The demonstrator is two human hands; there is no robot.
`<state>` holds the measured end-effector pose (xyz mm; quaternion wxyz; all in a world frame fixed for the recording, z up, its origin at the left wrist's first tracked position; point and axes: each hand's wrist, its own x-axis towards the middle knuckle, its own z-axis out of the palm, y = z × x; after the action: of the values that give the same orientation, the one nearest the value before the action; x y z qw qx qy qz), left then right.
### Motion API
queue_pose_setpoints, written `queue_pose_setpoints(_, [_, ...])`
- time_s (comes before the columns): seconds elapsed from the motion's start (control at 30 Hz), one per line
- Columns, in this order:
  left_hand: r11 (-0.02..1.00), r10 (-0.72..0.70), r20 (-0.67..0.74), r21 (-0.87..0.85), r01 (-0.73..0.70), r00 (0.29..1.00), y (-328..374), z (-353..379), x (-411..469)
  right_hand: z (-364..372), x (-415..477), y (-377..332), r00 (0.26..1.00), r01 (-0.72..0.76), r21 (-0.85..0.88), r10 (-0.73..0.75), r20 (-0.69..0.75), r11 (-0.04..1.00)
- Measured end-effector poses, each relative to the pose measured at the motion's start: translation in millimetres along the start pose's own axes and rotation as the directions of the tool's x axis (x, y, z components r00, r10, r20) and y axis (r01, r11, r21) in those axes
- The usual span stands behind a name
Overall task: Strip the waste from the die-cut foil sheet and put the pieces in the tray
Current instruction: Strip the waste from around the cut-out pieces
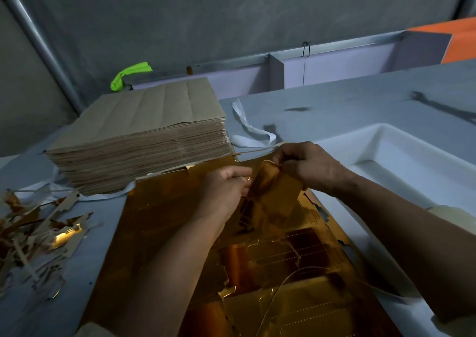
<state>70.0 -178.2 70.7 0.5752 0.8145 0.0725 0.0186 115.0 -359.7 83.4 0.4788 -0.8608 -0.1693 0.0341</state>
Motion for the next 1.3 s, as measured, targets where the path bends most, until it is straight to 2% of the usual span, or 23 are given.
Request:
queue_pose_setpoints(0.17, [0.966, -0.162, -0.055, 0.195, 0.170, 0.985, -15.3, -15.6, 4.8, -1.5, 5.9, 5.4, 0.973, -0.019, -0.027, 0.012, -0.229, 0.999])
queue_pose_setpoints(0.23, [0.921, -0.176, -0.064, 0.341, 0.187, 0.982, -22.8, -19.7, 5.0, -3.3, 7.9, 7.6, 0.953, -0.034, -0.001, 0.033, -0.302, 0.999])
queue_pose_setpoints(0.33, [0.786, -0.112, -0.085, 0.602, 0.141, 0.990, -30.1, -20.9, 3.2, -5.7, 9.9, 9.4, 0.920, -0.030, 0.120, 0.075, -0.386, 0.992])
queue_pose_setpoints(0.43, [0.772, -0.007, -0.149, 0.627, 0.100, 0.989, -30.2, -20.1, 4.0, -4.9, 10.4, 8.5, 0.906, -0.009, 0.232, 0.106, -0.410, 0.973])
queue_pose_setpoints(0.53, [0.766, 0.085, -0.104, 0.643, 0.002, 0.991, -27.5, -13.1, 8.2, -3.6, 10.8, 10.0, 0.910, -0.004, 0.258, 0.111, -0.401, 0.966])
queue_pose_setpoints(0.6, [0.842, 0.097, -0.083, 0.538, -0.038, 0.992, -24.2, -7.3, 11.6, -3.5, 11.0, 10.5, 0.911, -0.007, 0.255, 0.111, -0.396, 0.967])
queue_pose_setpoints(0.7, [0.994, -0.012, -0.041, 0.106, 0.016, 0.999, -13.2, -5.3, 14.2, -3.1, 12.1, 11.9, 0.919, -0.016, 0.234, 0.106, -0.379, 0.972])
queue_pose_setpoints(0.77, [0.988, -0.079, 0.007, -0.131, 0.079, 0.997, -8.6, -6.5, 15.4, -2.6, 12.3, 12.7, 0.934, -0.032, 0.205, 0.102, -0.342, 0.978])
queue_pose_setpoints(0.83, [0.958, -0.117, 0.040, -0.258, 0.124, 0.992, -6.1, -6.9, 16.7, -1.1, 11.2, 12.8, 0.947, -0.060, 0.166, 0.108, -0.301, 0.984])
queue_pose_setpoints(0.93, [0.946, -0.179, 0.025, -0.270, 0.179, 0.984, -6.7, -2.6, 18.9, 0.4, 10.1, 11.7, 0.947, -0.082, 0.103, 0.109, -0.303, 0.991])
queue_pose_setpoints(1.1, [0.854, -0.314, -0.026, -0.446, 0.270, 0.949, -10.9, 8.4, 25.4, -1.7, 11.2, 10.7, 0.914, -0.134, 0.122, 0.170, -0.368, 0.983])
queue_pose_setpoints(1.3, [0.861, -0.335, -0.061, -0.425, 0.279, 0.940, -9.7, 24.8, 36.4, 0.1, 12.8, 10.1, 0.902, -0.146, 0.080, 0.166, -0.398, 0.986])
